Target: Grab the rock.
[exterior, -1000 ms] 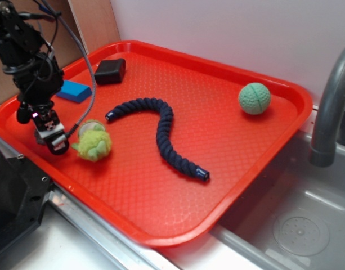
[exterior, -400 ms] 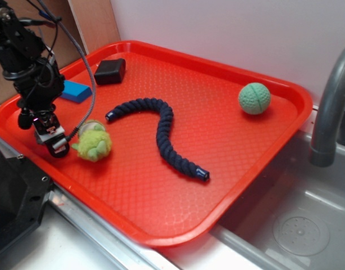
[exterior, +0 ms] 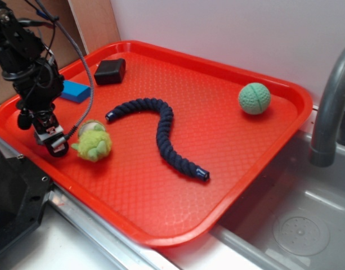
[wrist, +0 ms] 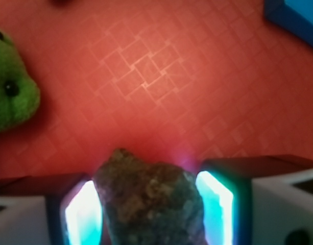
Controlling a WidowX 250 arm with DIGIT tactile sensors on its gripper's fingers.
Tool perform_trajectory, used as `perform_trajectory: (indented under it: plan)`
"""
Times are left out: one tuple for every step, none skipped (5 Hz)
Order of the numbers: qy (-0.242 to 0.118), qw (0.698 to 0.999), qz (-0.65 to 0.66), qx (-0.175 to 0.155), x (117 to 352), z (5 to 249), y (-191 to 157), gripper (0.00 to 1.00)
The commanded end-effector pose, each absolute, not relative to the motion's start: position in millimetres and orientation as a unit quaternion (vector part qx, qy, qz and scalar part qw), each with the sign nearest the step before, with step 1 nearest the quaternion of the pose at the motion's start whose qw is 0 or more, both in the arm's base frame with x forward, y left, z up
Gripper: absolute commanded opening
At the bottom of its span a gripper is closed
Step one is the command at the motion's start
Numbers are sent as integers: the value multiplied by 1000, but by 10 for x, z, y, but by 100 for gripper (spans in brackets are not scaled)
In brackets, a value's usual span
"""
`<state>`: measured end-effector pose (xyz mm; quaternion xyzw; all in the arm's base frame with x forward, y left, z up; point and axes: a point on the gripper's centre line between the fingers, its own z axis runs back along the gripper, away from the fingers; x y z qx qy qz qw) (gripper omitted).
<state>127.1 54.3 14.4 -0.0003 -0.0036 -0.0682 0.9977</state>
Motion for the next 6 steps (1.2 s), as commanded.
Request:
perform_trajectory:
  plan:
    - [-7, 999, 28, 43, 1764, 1023, 417, 0]
    - [-23, 989, 126, 72, 1964, 1531, 203, 0]
    - [-58, 977, 192, 75, 1973, 2051, 107, 0]
    - [-69, 977, 190, 67, 1969, 2555, 81, 0]
    - [-69, 981, 175, 39, 1976, 2553, 102, 0]
    - [-72, 991, 114, -12, 1995, 2493, 84, 0]
